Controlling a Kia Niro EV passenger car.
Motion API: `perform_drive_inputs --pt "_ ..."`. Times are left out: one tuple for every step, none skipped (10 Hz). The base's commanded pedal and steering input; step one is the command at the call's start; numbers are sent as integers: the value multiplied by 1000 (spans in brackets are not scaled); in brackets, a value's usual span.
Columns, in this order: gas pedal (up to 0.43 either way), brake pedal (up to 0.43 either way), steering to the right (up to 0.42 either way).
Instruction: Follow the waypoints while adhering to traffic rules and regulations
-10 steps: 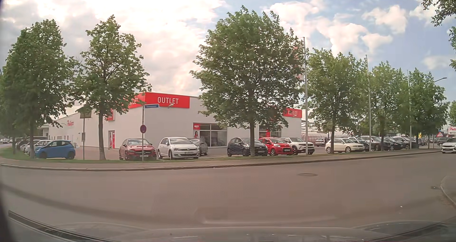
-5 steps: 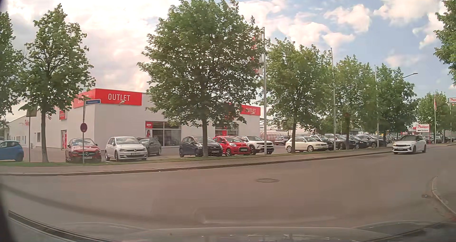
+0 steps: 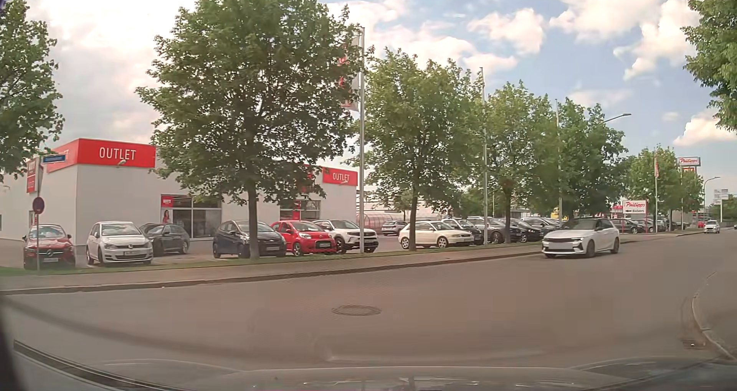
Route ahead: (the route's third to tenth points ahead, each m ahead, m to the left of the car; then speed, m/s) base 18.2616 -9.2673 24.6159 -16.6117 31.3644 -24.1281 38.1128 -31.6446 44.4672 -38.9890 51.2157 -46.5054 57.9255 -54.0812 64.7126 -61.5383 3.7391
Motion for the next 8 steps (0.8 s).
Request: perform_drive_inputs --pt "79 18 310" --pt "79 18 310" --pt "79 18 310" --pt "79 18 310" --pt "87 18 310" --pt "87 18 310" --pt "110 18 310" --pt "110 18 309"
